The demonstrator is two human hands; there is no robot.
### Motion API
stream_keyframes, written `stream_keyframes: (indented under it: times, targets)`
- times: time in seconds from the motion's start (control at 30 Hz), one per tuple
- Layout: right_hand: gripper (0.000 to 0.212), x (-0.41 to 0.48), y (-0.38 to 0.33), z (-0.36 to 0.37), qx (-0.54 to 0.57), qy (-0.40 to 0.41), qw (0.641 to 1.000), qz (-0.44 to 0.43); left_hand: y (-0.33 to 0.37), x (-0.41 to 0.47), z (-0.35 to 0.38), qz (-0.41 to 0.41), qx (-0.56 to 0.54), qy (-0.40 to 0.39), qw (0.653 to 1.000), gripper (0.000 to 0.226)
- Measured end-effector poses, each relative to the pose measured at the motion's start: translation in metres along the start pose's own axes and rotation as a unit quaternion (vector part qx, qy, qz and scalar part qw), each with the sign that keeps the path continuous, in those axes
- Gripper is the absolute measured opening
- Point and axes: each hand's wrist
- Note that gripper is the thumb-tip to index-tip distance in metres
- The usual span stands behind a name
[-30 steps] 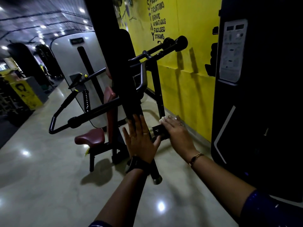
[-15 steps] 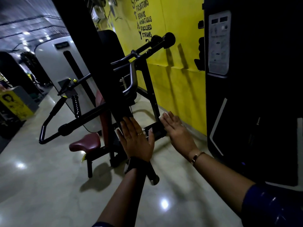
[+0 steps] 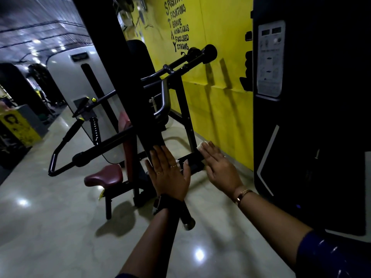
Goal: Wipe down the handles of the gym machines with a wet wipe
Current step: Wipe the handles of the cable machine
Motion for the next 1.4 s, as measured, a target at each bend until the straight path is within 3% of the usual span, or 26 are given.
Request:
stream_keyframes:
  times: [0.07, 0.17, 0.27, 0.37, 0.47, 0.57, 0.67, 0.77, 1.0, 1.1, 1.13, 1.2, 1.3, 1.37, 1.4]
  targets:
    - [0.045, 0.023, -0.002, -0.006, 0.074, -0.052, 0.992, 0.084, 0.0, 0.0, 0.0, 0.0, 0.002, 0.0, 1.0, 0.093]
    - [0.032, 0.046, -0.006, -0.013, 0.195, -0.096, 0.946, 0.24, 0.001, 0.0, 0.001, -0.004, 0.0, 0.0, 1.0, 0.093]
    - [0.026, 0.038, -0.015, -0.014, 0.288, -0.052, 0.886, 0.359, 0.0, 0.0, 0.002, -0.003, 0.001, 0.0, 1.0, 0.094]
    - [0.023, 0.016, -0.032, -0.008, 0.323, 0.014, 0.85, 0.417, 0.0, 0.0, 0.001, 0.002, 0.003, 0.004, 1.0, 0.095]
    - [0.036, 0.011, -0.045, -0.009, 0.356, 0.053, 0.845, 0.396, -0.001, 0.0, 0.002, 0.0, 0.007, 0.006, 1.0, 0.094]
    - [0.036, 0.028, -0.042, -0.011, 0.344, 0.022, 0.867, 0.359, 0.0, 0.001, 0.002, -0.002, 0.011, 0.008, 1.0, 0.095]
    - [0.027, 0.039, -0.034, -0.007, 0.386, -0.009, 0.824, 0.415, -0.001, 0.001, 0.001, 0.001, 0.011, 0.008, 1.0, 0.095]
    - [0.033, 0.026, -0.038, -0.007, 0.436, 0.029, 0.775, 0.457, -0.002, 0.0, 0.001, 0.005, 0.007, 0.01, 1.0, 0.094]
    - [0.05, 0.0, -0.06, 0.014, 0.365, 0.134, 0.857, 0.338, 0.0, 0.0, 0.004, 0.008, -0.006, 0.024, 1.0, 0.093]
    - [0.043, 0.019, -0.049, 0.007, 0.33, 0.104, 0.877, 0.334, -0.001, -0.001, 0.006, 0.01, -0.006, 0.026, 1.0, 0.093]
    - [0.038, 0.026, -0.041, 0.007, 0.339, 0.069, 0.868, 0.358, -0.002, 0.0, 0.006, 0.008, -0.004, 0.025, 1.0, 0.094]
    - [0.041, 0.039, -0.027, 0.007, 0.409, 0.009, 0.807, 0.426, -0.002, -0.001, 0.007, 0.004, 0.001, 0.023, 1.0, 0.093]
    - [0.046, 0.035, -0.028, 0.001, 0.466, 0.025, 0.741, 0.484, -0.003, -0.002, 0.006, 0.004, 0.0, 0.022, 1.0, 0.095]
    - [0.036, 0.018, -0.039, -0.002, 0.448, 0.094, 0.752, 0.474, -0.002, -0.002, 0.004, 0.01, -0.006, 0.024, 1.0, 0.094]
    - [0.034, 0.007, -0.043, 0.0, 0.431, 0.115, 0.779, 0.44, -0.001, -0.001, 0.004, 0.013, -0.008, 0.025, 1.0, 0.094]
Point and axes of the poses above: each hand's wrist, its own x-axis towards the middle knuckle, its own z-axis out of the palm, y = z × x, and after that the axes turned 7 degrees about -x, right-handed
